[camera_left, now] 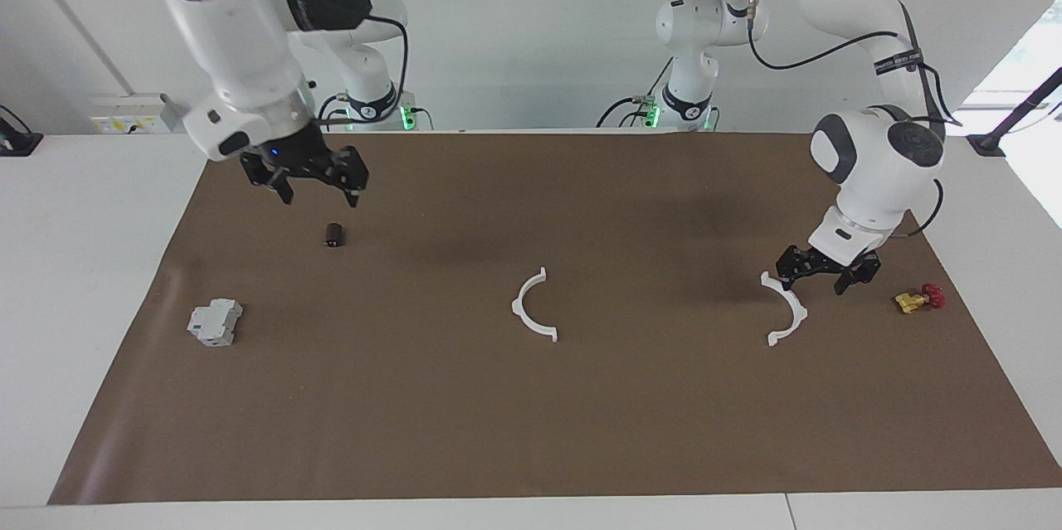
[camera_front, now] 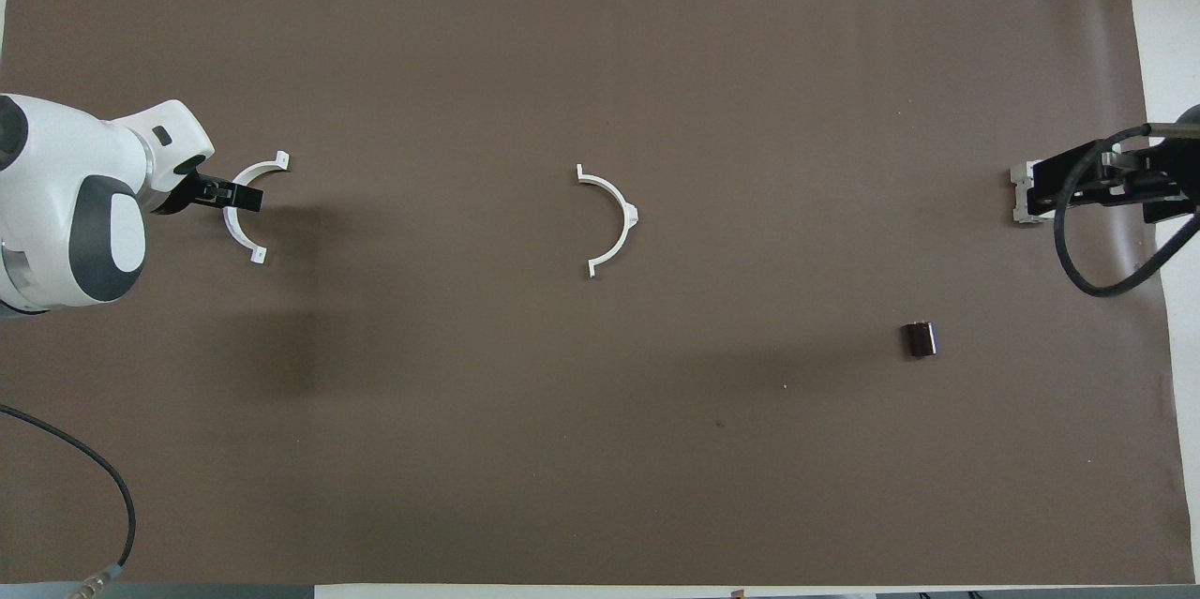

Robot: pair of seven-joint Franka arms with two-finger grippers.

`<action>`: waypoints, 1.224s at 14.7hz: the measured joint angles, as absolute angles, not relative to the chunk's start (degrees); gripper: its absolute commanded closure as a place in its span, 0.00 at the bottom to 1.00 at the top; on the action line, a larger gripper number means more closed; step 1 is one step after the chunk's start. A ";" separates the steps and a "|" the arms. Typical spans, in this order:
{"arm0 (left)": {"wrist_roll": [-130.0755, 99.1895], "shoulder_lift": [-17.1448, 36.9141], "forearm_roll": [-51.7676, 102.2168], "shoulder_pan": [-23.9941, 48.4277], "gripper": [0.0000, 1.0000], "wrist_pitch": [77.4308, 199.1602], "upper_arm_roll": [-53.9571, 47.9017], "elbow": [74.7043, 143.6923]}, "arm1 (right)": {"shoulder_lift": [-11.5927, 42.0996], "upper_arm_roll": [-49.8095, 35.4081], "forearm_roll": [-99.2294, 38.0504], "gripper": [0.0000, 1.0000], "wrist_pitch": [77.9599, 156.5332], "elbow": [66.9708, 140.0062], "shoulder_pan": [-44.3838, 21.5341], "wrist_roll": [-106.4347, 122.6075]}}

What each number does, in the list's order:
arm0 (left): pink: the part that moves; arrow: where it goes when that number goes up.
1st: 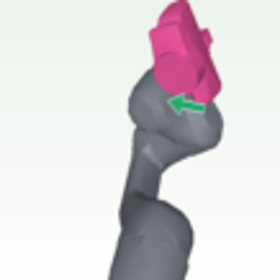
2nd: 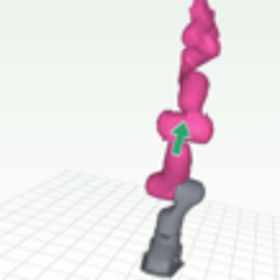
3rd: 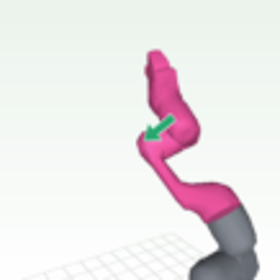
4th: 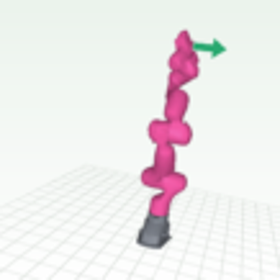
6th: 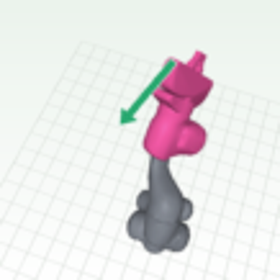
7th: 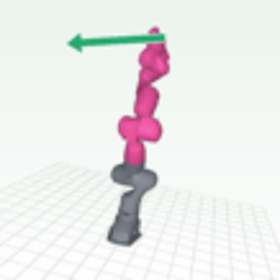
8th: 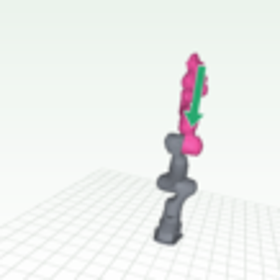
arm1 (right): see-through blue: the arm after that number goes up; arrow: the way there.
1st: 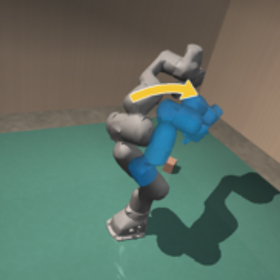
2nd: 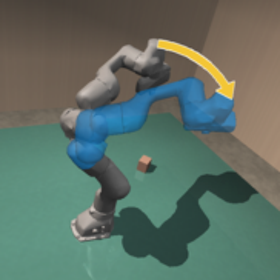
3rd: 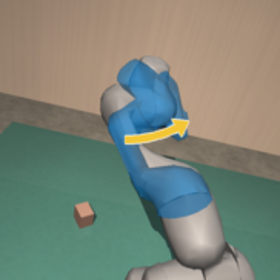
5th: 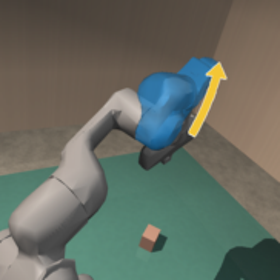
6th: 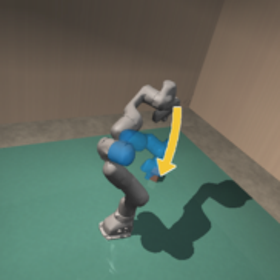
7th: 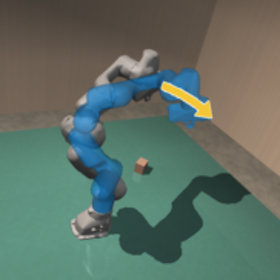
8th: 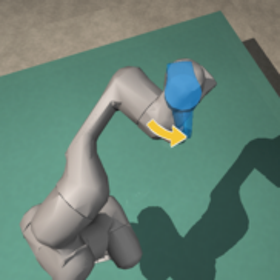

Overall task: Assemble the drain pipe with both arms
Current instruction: 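Grasp the other white clamp half with the left gripper, then carry the clamp half toward the centered half with the left gripper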

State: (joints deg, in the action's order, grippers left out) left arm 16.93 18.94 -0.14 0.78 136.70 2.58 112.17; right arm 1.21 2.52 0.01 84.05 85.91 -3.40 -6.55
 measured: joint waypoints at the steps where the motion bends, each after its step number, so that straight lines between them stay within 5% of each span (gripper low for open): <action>1: 17.41 19.25 -0.14 0.45 0.09 136.78 2.58 112.17 | 1.27 2.52 0.01 0.00 84.11 86.39 -3.33 -6.49; 9: 20.84 20.31 -0.15 0.03 0.22 138.90 2.60 112.19 | -0.59 2.51 1.55 0.00 84.34 89.71 -3.34 -4.91; 10: 21.65 20.57 -0.15 0.02 0.45 139.34 2.59 112.20 | -1.06 2.51 1.57 0.00 84.34 90.27 -3.34 -4.51; 11: 22.43 20.75 -0.15 0.03 0.79 139.78 2.59 112.21 | -1.31 2.51 1.60 0.00 84.38 90.58 -3.30 -4.33; 12: 22.81 20.86 -0.15 0.02 1.00 139.94 2.59 112.21 | -1.35 2.51 1.63 0.00 84.44 90.68 -3.11 -4.31; 18: 23.30 20.75 -0.15 0.04 1.00 140.07 2.57 112.06 | -1.33 2.50 1.65 0.00 84.48 90.73 -1.72 -4.06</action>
State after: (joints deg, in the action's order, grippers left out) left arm 23.30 20.75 -0.15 0.04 140.07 2.57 112.06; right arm -1.33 2.50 1.65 84.48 90.73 -1.72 -4.06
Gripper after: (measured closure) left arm 0.793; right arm 0.000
